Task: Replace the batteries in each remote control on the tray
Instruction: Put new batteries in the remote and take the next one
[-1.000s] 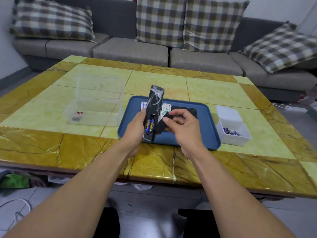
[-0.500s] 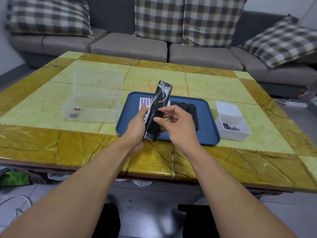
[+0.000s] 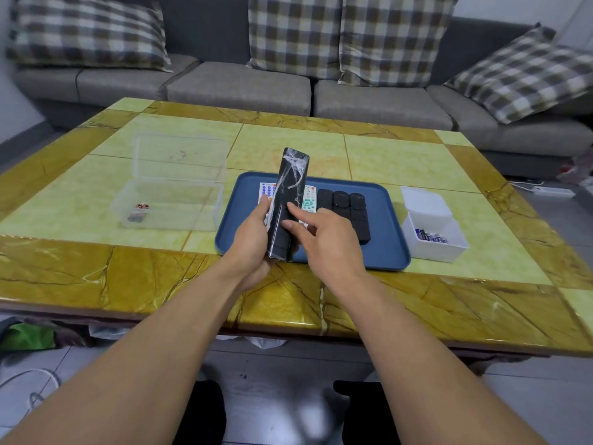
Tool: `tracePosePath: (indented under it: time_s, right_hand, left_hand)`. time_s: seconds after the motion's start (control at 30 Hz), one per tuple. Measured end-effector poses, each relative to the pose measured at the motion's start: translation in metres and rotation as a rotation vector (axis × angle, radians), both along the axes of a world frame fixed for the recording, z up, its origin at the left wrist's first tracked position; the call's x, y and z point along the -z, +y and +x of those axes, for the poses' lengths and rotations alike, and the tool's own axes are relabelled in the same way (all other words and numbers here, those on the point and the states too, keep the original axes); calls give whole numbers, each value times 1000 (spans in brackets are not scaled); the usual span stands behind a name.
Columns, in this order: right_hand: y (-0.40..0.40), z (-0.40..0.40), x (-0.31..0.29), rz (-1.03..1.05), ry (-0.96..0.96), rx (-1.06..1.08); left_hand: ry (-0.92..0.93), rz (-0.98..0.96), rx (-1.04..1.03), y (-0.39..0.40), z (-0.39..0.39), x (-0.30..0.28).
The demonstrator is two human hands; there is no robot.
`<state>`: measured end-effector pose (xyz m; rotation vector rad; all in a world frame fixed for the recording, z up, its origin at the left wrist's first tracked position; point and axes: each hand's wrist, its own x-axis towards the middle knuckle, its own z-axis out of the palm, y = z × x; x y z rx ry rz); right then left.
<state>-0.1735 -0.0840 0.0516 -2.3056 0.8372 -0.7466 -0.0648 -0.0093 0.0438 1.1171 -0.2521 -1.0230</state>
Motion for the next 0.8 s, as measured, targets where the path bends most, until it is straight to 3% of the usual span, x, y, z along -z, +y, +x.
tracePosePath:
  time_s: [0.23, 0.33, 0.4, 0.57, 0.8]
  right_hand:
    - [11, 9, 0, -163, 340, -72]
    - [13, 13, 0, -159, 397, -94]
    - [11, 16, 5, -126, 376, -80]
    - [7, 22, 19, -29, 357, 60]
    - [2, 37, 30, -83, 357, -2]
  left_hand:
    - [-52, 26, -76, 6, 7, 1]
    - [-104, 30, -76, 9, 12, 3]
    - [-253, 66, -108, 7, 15, 6]
    - [-789, 408, -316, 2, 33, 19]
    - [-1139, 854, -205, -11, 38, 30]
